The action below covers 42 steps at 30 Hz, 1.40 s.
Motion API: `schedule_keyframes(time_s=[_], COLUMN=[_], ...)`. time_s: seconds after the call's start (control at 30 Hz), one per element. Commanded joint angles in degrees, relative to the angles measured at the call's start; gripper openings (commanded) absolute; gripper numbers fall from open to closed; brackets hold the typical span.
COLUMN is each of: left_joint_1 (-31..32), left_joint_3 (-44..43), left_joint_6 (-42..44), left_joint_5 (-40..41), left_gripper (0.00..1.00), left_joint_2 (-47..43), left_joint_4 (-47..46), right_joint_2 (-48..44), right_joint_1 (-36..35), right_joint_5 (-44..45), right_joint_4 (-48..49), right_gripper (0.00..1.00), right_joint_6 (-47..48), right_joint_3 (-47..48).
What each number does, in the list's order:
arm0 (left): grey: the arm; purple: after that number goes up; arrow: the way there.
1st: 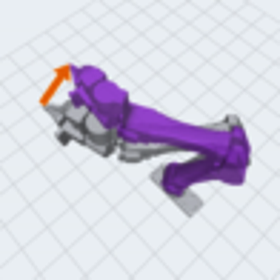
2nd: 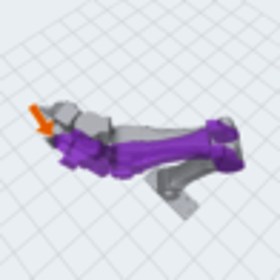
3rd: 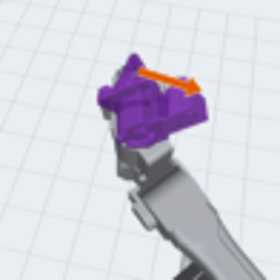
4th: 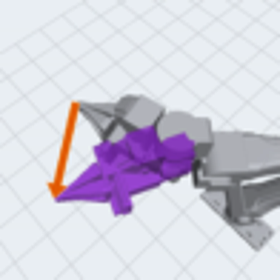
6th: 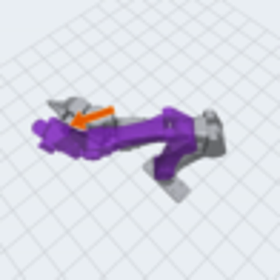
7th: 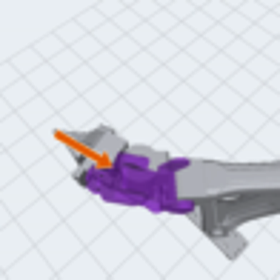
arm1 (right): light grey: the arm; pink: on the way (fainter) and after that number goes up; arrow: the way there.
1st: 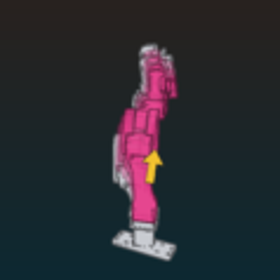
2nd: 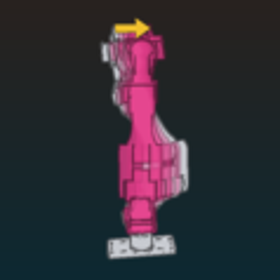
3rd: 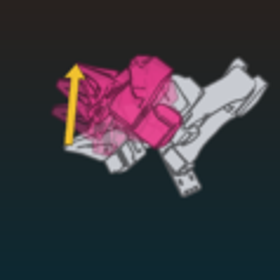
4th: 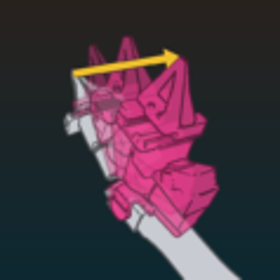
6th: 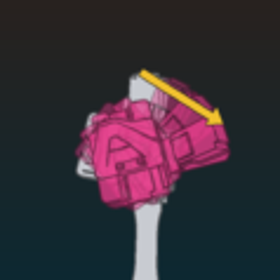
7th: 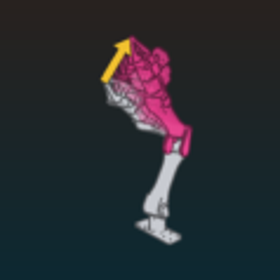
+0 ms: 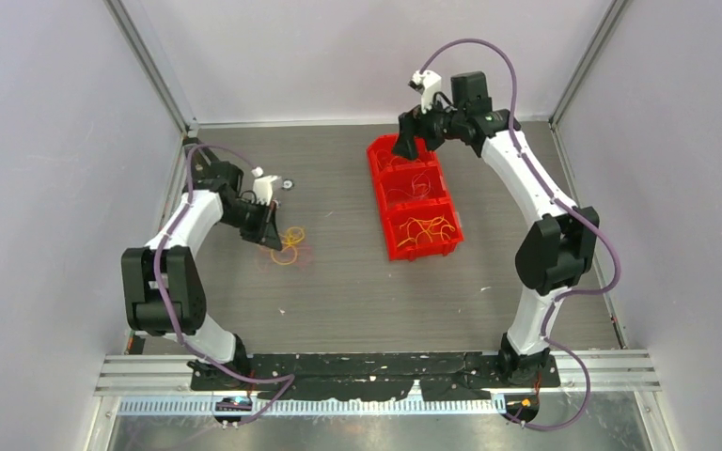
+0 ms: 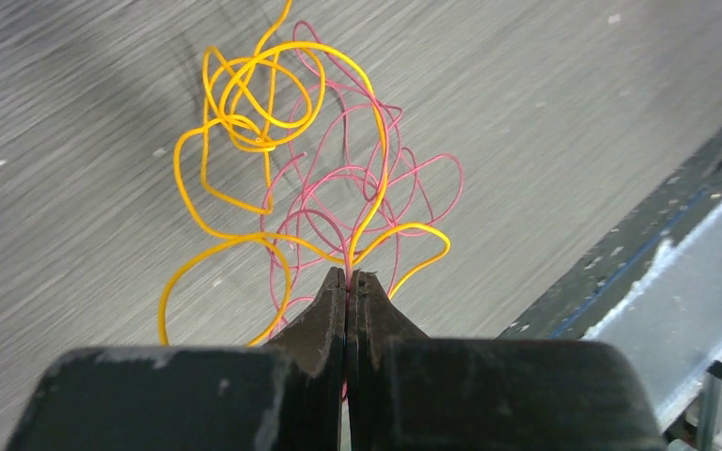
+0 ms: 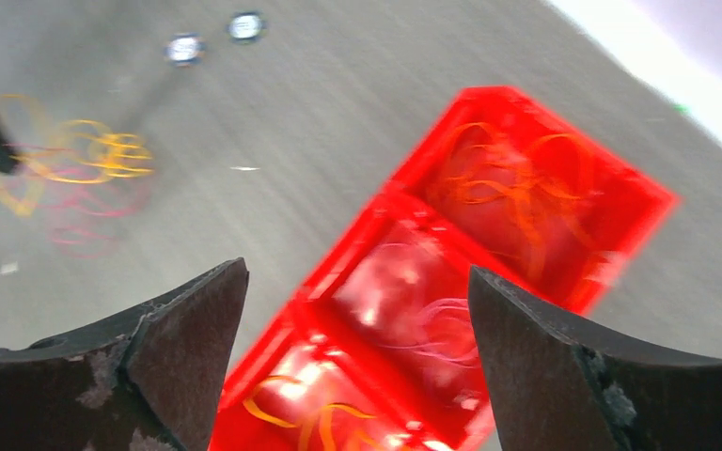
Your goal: Untangle the cables
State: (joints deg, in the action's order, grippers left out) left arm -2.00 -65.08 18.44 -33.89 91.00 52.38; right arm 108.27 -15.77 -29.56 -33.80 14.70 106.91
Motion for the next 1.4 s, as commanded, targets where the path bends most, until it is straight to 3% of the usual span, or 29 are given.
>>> schedule_keyframes(time_s=[0.0, 0.1, 0.17, 0.27, 0.4, 0.57, 0.8, 1.03, 1.37], left_joint_1=[1.46, 1.43, 1.46, 1.15, -3.75, -9.37, -6.13, -5.26, -6.86], left_joint_3=[2.02, 6.46, 8.36, 8.57, 11.02, 12.27, 11.02, 10.73, 12.02], left_joint_6=[-8.12, -13.82, -15.2, -11.14, -9.83, -10.23, -10.3, -13.37, -14.77], left_joint_5=[-9.92, -10.32, -8.66, -4.42, -3.05, -5.11, -9.11, -10.43, -11.24], left_gripper=[0.0, 0.03, 0.25, 0.49, 0.68, 0.69, 0.57, 0.57, 0.55], left_joint_2=[-6.06, -9.16, -10.05, -12.06, -17.8, -17.89, -12.58, -6.03, -5.9], left_joint_4=[-6.03, -11.29, -11.83, -8.77, -9.08, -6.26, -5.66, -6.62, -7.56], right_joint_2=[-2.63, -2.94, -2.92, -2.23, -0.46, 2.22, 1.75, 3.47, 7.08], right_joint_1=[-4.1, -8.47, -11.19, -14.37, -18.6, -24.41, -30.43, -35.39, -36.83], right_joint_5=[-11.96, -13.38, -13.07, -11.51, -8.76, -6.38, -4.58, -0.9, 2.77], right_joint_4=[1.65, 2.23, 2.91, 3.21, 3.22, 2.93, 10.82, 19.06, 25.72], right_gripper=[0.9, 0.87, 0.87, 0.86, 0.8, 0.77, 0.73, 0.71, 0.66], right_joint_6=[-8.03, -8.96, -8.47, -7.06, -5.34, -5.35, -8.02, -5.67, -10.01], right_joint_3=[-6.39, -9.31, -11.16, -12.22, -11.36, -10.67, -19.02, -25.55, -26.22])
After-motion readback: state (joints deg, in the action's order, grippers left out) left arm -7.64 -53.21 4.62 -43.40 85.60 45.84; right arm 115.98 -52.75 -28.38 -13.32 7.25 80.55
